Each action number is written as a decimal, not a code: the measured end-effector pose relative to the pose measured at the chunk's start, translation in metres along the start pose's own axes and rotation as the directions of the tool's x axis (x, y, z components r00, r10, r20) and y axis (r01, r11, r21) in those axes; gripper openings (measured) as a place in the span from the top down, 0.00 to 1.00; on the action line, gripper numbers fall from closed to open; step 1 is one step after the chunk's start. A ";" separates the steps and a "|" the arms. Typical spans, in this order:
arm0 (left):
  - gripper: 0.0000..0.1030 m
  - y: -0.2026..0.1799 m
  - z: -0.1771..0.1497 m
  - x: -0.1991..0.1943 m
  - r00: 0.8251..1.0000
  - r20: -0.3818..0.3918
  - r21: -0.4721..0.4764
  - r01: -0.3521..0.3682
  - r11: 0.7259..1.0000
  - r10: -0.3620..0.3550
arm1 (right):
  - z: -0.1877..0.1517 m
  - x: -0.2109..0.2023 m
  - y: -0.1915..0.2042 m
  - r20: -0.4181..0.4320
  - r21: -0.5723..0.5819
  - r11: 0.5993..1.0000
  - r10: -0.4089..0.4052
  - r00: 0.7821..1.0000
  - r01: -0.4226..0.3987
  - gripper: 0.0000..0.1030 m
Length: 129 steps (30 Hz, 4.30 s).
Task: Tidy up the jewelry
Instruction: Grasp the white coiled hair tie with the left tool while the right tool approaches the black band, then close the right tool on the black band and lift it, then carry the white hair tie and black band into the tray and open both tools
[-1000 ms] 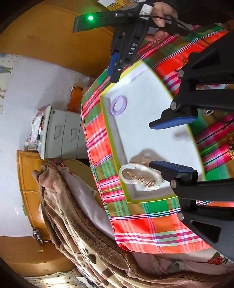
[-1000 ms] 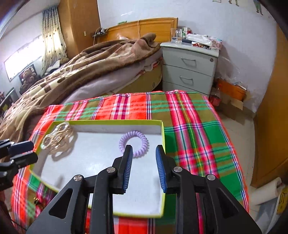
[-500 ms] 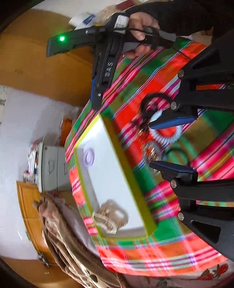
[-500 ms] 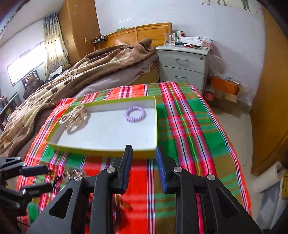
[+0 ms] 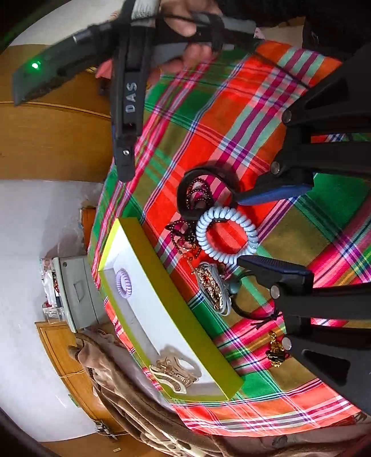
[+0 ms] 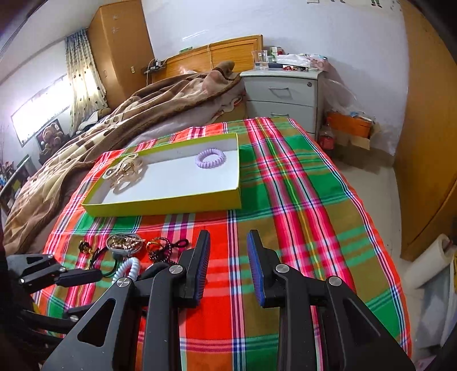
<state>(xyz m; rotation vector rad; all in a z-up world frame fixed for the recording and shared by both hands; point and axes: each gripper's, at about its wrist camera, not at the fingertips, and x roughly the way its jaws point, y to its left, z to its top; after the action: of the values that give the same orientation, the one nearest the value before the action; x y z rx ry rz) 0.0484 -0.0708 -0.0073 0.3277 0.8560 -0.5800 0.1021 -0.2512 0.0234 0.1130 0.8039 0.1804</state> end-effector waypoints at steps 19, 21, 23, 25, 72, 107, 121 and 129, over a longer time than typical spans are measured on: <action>0.87 -0.003 0.006 0.022 0.998 -0.053 0.017 0.031 0.999 -0.030 | -0.013 -0.007 -0.015 0.000 0.046 0.999 -0.003 1.000 0.003 0.73; 0.89 -0.002 0.006 0.020 0.998 -0.046 0.004 0.043 0.999 -0.042 | -0.014 -0.007 -0.015 -0.004 0.047 0.999 -0.003 1.000 0.003 0.73; 0.90 0.001 0.006 0.017 0.999 -0.034 -0.011 0.036 0.999 -0.036 | -0.014 -0.007 -0.014 -0.009 0.046 0.999 0.002 1.000 -0.001 0.73; 0.90 0.005 0.006 0.013 0.999 -0.022 -0.034 0.033 0.999 -0.033 | -0.016 -0.007 -0.012 -0.015 0.043 0.999 0.011 1.000 -0.011 0.73; 0.90 0.058 -0.019 -0.043 0.992 0.084 -0.206 -0.072 0.976 0.091 | -0.042 0.009 0.047 -0.162 0.027 0.998 -0.057 0.985 0.062 0.89; 0.90 0.076 -0.006 -0.042 0.989 0.082 -0.228 -0.100 0.969 0.121 | -0.023 -0.001 0.020 -0.102 0.034 0.999 0.008 0.995 -0.005 1.00; 0.90 0.076 -0.003 -0.034 0.992 0.074 -0.218 -0.082 0.972 0.100 | -0.033 0.020 0.019 -0.204 0.008 0.998 -0.060 0.977 0.063 0.81; 0.90 0.079 -0.001 -0.033 0.993 0.069 -0.216 -0.080 0.973 0.097 | -0.028 0.017 0.023 -0.184 -0.018 0.997 -0.071 0.980 0.069 0.93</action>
<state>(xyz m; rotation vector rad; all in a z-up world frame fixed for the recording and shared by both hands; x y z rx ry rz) 0.0781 0.0042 0.0218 0.1463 0.8148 -0.4110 0.0902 -0.2242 -0.0038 0.0576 0.9901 0.1297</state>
